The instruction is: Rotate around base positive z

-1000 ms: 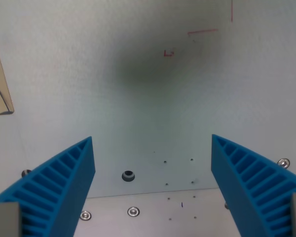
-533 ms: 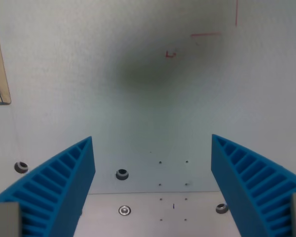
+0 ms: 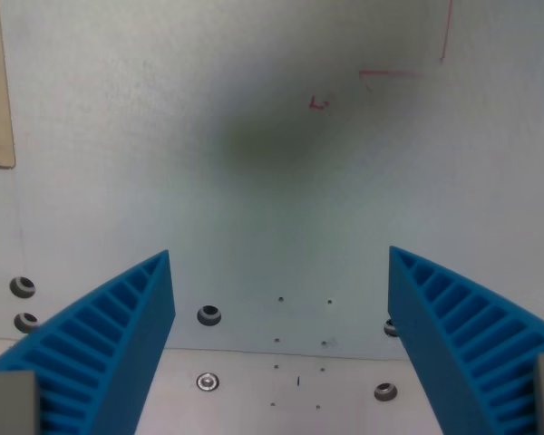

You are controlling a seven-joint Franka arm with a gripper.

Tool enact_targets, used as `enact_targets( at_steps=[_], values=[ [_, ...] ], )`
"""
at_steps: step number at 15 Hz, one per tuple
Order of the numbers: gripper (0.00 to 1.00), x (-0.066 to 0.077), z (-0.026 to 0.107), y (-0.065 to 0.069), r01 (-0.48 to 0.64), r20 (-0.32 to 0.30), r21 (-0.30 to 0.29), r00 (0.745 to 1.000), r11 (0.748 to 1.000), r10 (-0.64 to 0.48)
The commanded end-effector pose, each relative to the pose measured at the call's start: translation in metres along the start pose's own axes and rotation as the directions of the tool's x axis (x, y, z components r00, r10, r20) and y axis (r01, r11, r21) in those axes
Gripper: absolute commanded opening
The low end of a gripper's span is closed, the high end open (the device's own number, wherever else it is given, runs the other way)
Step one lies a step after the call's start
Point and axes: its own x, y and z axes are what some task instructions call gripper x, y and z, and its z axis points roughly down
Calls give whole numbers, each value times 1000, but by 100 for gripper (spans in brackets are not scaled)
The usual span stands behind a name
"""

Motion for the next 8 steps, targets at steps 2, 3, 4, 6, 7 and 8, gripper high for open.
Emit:
enact_targets(
  at_steps=[2, 3, 4, 6, 7, 8],
  values=[
    [100, 0, -1, 1, 176, -4, -6, 984, 984, -176],
    [100, 0, -1, 1, 189, -4, -6, 982, 982, -189],
    [100, 0, -1, 1, 202, -4, -6, 979, 979, -202],
    [100, 0, -1, 1, 228, -4, -7, 974, 974, -228],
    [100, 0, -1, 1, 241, -4, -7, 970, 970, -241],
    [100, 0, -1, 1, 254, -4, -7, 967, 967, -254]
  ],
)
